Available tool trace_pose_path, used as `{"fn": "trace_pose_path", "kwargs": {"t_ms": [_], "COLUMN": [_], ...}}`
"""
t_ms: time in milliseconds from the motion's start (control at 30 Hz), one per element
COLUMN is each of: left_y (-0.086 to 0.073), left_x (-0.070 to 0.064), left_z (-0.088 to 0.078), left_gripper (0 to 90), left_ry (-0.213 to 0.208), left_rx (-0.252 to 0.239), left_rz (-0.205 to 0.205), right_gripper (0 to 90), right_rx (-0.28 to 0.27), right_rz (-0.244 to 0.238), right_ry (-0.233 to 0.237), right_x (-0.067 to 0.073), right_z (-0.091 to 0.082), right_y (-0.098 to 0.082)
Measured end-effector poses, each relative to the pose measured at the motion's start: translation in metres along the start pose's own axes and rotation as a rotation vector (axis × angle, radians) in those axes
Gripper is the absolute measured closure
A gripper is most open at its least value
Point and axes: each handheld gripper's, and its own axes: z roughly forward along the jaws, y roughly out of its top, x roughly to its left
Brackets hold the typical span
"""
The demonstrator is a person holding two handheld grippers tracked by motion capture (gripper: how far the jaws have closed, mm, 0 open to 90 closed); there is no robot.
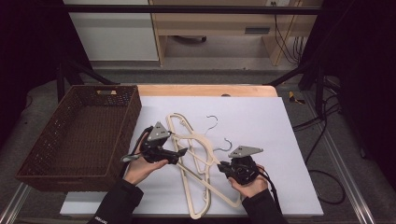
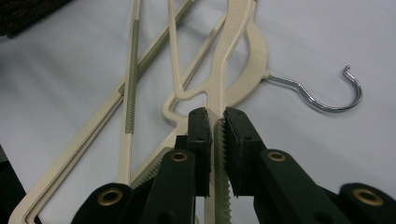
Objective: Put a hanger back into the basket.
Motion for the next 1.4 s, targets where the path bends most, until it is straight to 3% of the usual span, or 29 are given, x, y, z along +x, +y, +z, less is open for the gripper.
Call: {"fn": "trace_pose_path", "kwargs": {"t_ms": [200,333,500,700,733,767,900,1200,1400], "left_y": [0.006,0.008,0.01,0.008,0.008,0.008,0.008,0.003,-0.007], "left_x": [0.008,0.012,0.011,0.015,0.015,0.014,0.01,-0.001,-0.011], "left_z": [0.031,0.048,0.061,0.07,0.07,0.069,0.065,0.043,0.018], "left_gripper": [23.2,29.3,37.2,51.4,55.0,57.1,60.0,65.3,69.8], "left_ry": [0.033,0.03,0.029,0.023,0.023,0.028,0.046,0.102,0.131], "left_rx": [0.05,0.1,0.143,0.17,0.17,0.182,0.177,0.165,0.137], "left_rz": [0.042,0.06,0.127,0.166,0.166,0.196,0.229,0.331,0.38], "right_gripper": [81.3,81.4,81.4,81.4,81.4,81.4,81.4,81.0,69.8], "right_rx": [0.002,0.004,0.003,0.006,0.007,0.008,0.007,0.014,-0.037], "right_rz": [-0.006,-0.007,-0.012,-0.018,-0.016,-0.016,-0.015,-0.025,-0.01], "right_ry": [0.008,0.007,0.011,0.016,0.017,0.018,0.023,0.087,0.138], "right_x": [-0.001,-0.001,0.0,-0.001,0.0,-0.001,0.0,-0.003,-0.003], "right_z": [0.0,0.0,-0.001,-0.001,-0.001,-0.001,-0.002,-0.003,-0.007], "right_y": [0.0,0.0,0.0,0.0,0.0,0.0,0.0,0.001,0.003]}}
